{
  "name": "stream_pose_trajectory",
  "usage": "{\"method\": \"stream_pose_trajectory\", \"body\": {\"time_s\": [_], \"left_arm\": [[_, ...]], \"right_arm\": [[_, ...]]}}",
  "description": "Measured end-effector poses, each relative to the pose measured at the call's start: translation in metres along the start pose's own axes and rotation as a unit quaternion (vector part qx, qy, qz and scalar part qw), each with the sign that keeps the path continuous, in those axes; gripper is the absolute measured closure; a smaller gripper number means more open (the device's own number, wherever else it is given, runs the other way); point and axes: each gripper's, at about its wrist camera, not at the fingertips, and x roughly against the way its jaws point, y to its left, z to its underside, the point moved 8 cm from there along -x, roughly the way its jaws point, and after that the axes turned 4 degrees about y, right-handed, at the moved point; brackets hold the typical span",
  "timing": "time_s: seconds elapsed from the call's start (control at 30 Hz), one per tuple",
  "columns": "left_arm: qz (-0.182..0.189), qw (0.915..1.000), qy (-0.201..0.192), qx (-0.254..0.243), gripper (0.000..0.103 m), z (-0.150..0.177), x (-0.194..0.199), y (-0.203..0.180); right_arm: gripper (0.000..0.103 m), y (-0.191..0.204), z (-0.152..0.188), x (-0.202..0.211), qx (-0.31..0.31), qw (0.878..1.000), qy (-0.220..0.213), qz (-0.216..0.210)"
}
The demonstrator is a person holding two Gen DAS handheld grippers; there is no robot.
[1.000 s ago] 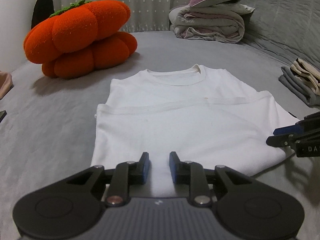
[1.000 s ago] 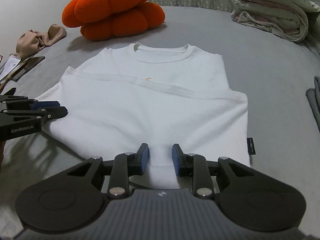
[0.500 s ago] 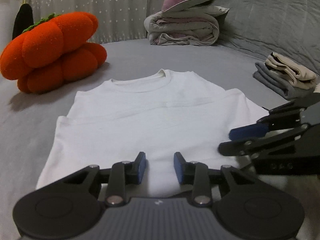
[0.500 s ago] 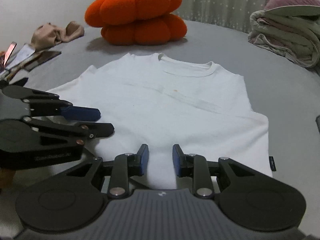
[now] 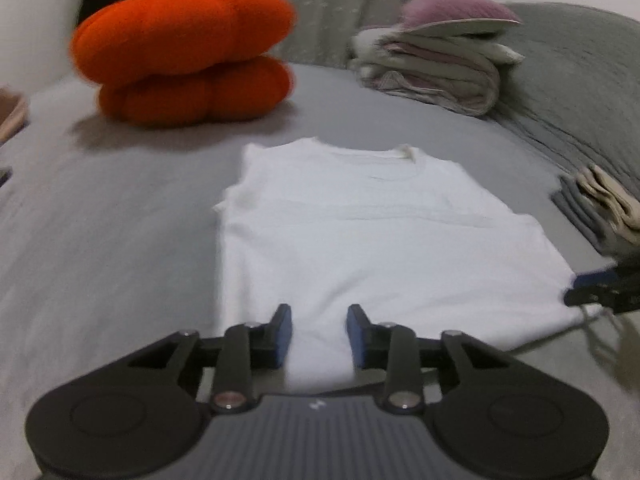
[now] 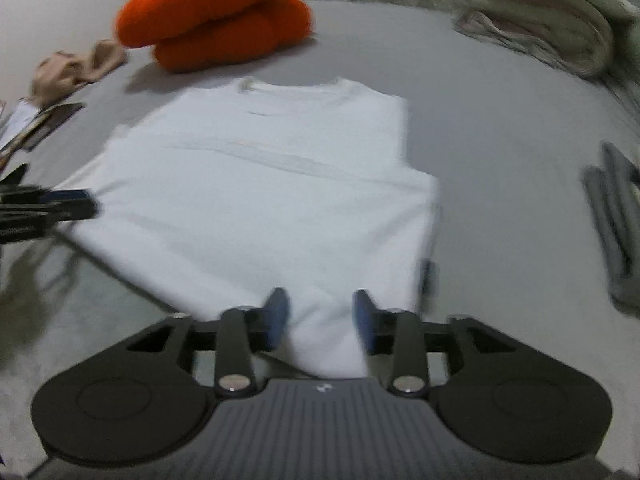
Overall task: Fold clothes
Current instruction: 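Move both open grippers to the collar edge of the shirt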
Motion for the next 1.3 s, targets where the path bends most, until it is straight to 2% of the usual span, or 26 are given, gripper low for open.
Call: {"method": "stream_pose_trajectory", "body": {"time_s": [0.1, 0.17, 0.2, 0.27, 0.33, 0.37, 0.4, 0.43, 0.47, 0.53, 0.6, 0.77, 1.0, 1.1, 1.2, 1.3], "left_arm": [[0.012, 0.9998, 0.002, 0.017, 0.069, 0.002, 0.003, 0.006], [0.013, 0.9998, 0.003, 0.016, 0.069, 0.002, 0.003, 0.006], [0.014, 0.9998, 0.004, 0.016, 0.069, 0.002, 0.003, 0.007], [0.021, 0.9992, 0.009, 0.032, 0.069, -0.001, 0.004, 0.013], [0.013, 0.9986, 0.008, 0.050, 0.071, -0.005, 0.007, 0.025], [0.005, 0.9983, 0.005, 0.058, 0.076, -0.008, 0.009, 0.033], [0.000, 0.9978, 0.007, 0.067, 0.077, -0.009, 0.010, 0.038], [-0.005, 0.9971, 0.009, 0.075, 0.075, -0.010, 0.010, 0.044], [-0.010, 0.9964, 0.010, 0.084, 0.065, -0.010, 0.011, 0.049], [-0.032, 0.9960, 0.013, 0.082, 0.063, -0.010, 0.011, 0.059], [-0.022, 0.9947, 0.013, 0.100, 0.062, -0.011, 0.012, 0.064], [-0.036, 0.9960, 0.008, 0.081, 0.061, -0.017, 0.012, 0.062], [-0.054, 0.9936, 0.010, 0.098, 0.062, -0.021, 0.020, 0.077], [-0.034, 0.9950, -0.001, 0.094, 0.062, -0.022, 0.032, 0.073], [-0.035, 0.9956, -0.005, 0.087, 0.062, -0.022, 0.036, 0.072], [-0.029, 0.9952, -0.002, 0.093, 0.062, -0.024, 0.034, 0.072]], "right_arm": [[0.055, -0.012, 0.003, 0.003, -0.015, 1.000, 0.006, -0.008], [0.055, -0.019, 0.006, 0.001, -0.013, 1.000, 0.010, 0.019], [0.052, -0.023, 0.008, -0.001, -0.011, 0.999, 0.013, 0.038], [0.052, -0.029, 0.010, -0.002, -0.026, 0.999, 0.015, 0.032], [0.051, -0.029, 0.011, -0.003, -0.032, 0.999, 0.015, 0.026], [0.051, -0.027, 0.011, -0.004, -0.029, 0.999, 0.016, 0.028], [0.051, -0.026, 0.011, -0.004, -0.029, 0.999, 0.017, 0.028], [0.051, -0.026, 0.011, -0.004, -0.029, 0.999, 0.018, 0.028], [0.051, -0.028, 0.010, -0.003, -0.029, 0.999, 0.018, 0.027], [0.051, -0.030, 0.009, -0.002, -0.029, 0.999, 0.018, 0.029], [0.050, -0.033, 0.008, 0.001, -0.026, 0.999, 0.016, 0.035], [0.050, -0.040, 0.006, 0.004, -0.031, 0.999, 0.011, 0.044], [0.050, -0.046, 0.005, 0.011, -0.029, 0.999, 0.002, 0.043], [0.050, -0.051, 0.003, 0.018, -0.045, 0.998, -0.005, 0.034], [0.050, -0.058, 0.003, 0.020, -0.050, 0.997, -0.009, 0.050], [0.050, -0.060, 0.002, 0.019, -0.064, 0.997, -0.011, 0.042]]}}
